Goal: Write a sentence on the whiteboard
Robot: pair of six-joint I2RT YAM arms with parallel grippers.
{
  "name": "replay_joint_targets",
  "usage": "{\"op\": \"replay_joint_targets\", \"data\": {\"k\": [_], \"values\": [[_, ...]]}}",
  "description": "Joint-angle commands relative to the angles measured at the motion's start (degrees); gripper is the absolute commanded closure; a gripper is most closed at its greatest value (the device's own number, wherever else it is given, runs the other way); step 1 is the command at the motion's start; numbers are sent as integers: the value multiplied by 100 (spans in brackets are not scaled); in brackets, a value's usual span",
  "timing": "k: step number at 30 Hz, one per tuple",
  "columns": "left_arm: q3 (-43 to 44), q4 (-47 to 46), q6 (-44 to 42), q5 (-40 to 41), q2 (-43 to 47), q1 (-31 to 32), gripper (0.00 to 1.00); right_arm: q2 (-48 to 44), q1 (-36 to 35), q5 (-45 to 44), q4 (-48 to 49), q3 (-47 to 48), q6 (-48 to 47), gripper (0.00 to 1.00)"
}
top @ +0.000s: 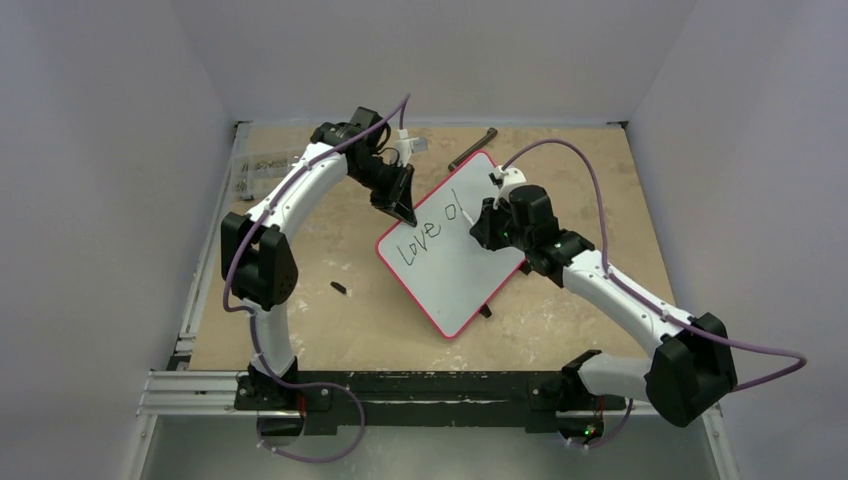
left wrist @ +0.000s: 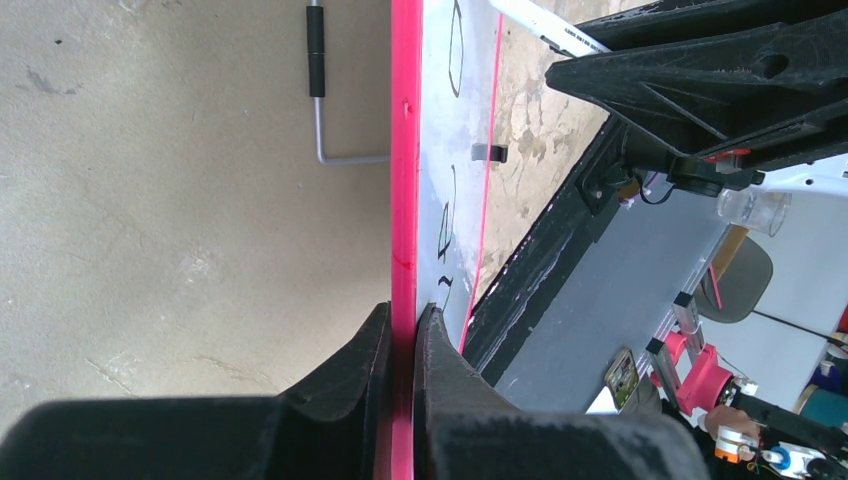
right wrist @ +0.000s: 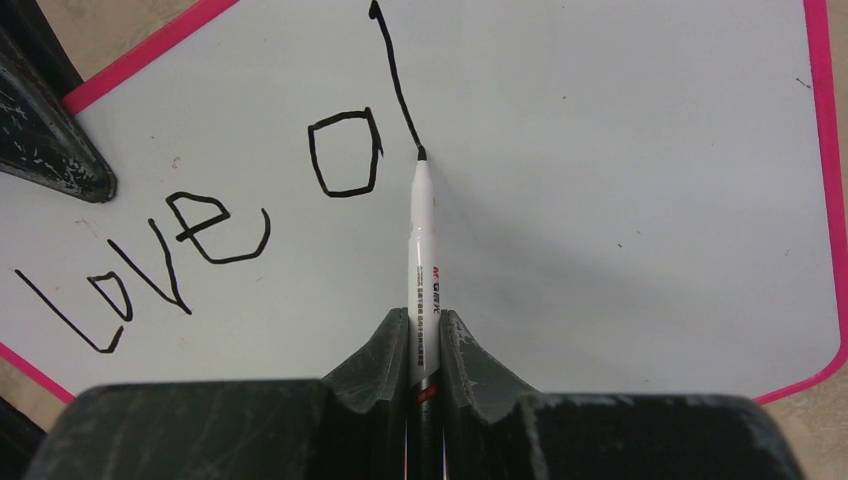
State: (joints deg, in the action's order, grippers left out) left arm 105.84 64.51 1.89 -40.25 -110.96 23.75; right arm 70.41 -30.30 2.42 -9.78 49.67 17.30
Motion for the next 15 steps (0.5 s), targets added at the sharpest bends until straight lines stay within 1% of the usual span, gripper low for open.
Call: {"op": "replay_joint_targets", "data": {"k": [1, 10, 15], "values": [[-11, -38, -289, 763, 264, -28, 100, -81, 12, -216, -133, 128, 0, 100], [-20, -42, -293, 754, 282, -29, 100, 143, 15, -403, -235, 645, -137, 100], [-11, -43, -290, 760, 282, -28, 100, -69, 8, -347, -255, 825, -107, 100]]}}
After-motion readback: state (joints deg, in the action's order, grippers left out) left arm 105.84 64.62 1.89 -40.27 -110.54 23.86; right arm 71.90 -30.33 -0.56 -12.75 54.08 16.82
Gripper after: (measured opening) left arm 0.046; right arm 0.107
